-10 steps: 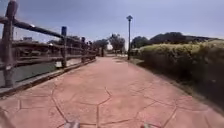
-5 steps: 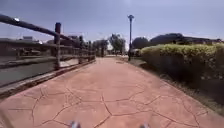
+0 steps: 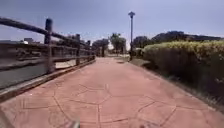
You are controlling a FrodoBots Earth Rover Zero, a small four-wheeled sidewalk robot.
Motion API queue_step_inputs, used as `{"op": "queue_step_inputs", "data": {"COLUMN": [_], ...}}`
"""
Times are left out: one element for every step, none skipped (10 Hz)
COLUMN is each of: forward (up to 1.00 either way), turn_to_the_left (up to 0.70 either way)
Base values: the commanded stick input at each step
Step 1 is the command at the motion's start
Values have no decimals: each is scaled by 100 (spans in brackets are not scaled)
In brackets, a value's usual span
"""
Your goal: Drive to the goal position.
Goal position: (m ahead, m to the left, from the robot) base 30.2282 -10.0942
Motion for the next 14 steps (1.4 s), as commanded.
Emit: {"op": "queue_step_inputs", "data": {"forward": [85,85,85,85,85,85,85,85,85,85,85,85,85,85], "turn_to_the_left": [0,0,0,0,0,0,0,0,0,0,0,0,0,0]}}
